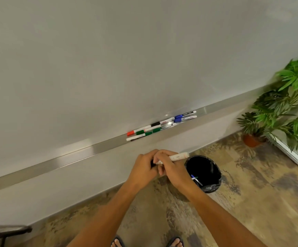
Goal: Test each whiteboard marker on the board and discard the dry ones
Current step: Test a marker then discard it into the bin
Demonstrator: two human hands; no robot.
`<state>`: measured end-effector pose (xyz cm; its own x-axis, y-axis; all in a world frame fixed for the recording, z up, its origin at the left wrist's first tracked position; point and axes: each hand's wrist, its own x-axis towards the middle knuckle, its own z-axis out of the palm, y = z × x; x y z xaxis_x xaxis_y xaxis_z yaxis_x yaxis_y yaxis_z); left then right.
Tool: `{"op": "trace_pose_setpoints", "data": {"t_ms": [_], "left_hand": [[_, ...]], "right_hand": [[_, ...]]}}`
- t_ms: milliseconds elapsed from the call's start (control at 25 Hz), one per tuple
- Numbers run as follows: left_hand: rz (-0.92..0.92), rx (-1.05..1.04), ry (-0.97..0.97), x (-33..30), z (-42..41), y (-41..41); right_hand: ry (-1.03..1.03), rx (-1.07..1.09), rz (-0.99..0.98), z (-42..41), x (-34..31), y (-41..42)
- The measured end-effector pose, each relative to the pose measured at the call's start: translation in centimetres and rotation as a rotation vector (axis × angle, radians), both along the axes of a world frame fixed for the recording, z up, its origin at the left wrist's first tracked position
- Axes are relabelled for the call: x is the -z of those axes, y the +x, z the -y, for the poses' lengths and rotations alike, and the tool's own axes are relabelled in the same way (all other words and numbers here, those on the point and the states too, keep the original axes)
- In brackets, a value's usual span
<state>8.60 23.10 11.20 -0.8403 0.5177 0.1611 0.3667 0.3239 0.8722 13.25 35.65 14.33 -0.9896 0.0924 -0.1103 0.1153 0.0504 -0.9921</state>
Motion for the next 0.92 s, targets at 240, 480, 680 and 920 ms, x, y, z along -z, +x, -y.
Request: {"op": "trace_pose_setpoints", "data": {"t_ms": [240, 480, 680, 920], "left_hand": [[0.081, -0.049, -0.108, 3.7, -7.3, 1.5], [0.154, -0.045, -0.356, 7.3, -13.0, 2.4], [0.194, 0.03, -0.385, 8.9, -16.4, 1.6], [0.246, 0.103, -0.42, 11.0, -21.3, -1.0]], "right_hand": [[-0.047, -0.018, 0.087, -8.2, 3.7, 4.0], [-0.075, 0.264, 0.115, -14.5, 5.8, 6.8], [-0.032, 0.375, 0.217, -18.8, 8.8, 8.2], [-0.074, 0.419, 0.365, -23.3, 12.7, 7.1]]}}
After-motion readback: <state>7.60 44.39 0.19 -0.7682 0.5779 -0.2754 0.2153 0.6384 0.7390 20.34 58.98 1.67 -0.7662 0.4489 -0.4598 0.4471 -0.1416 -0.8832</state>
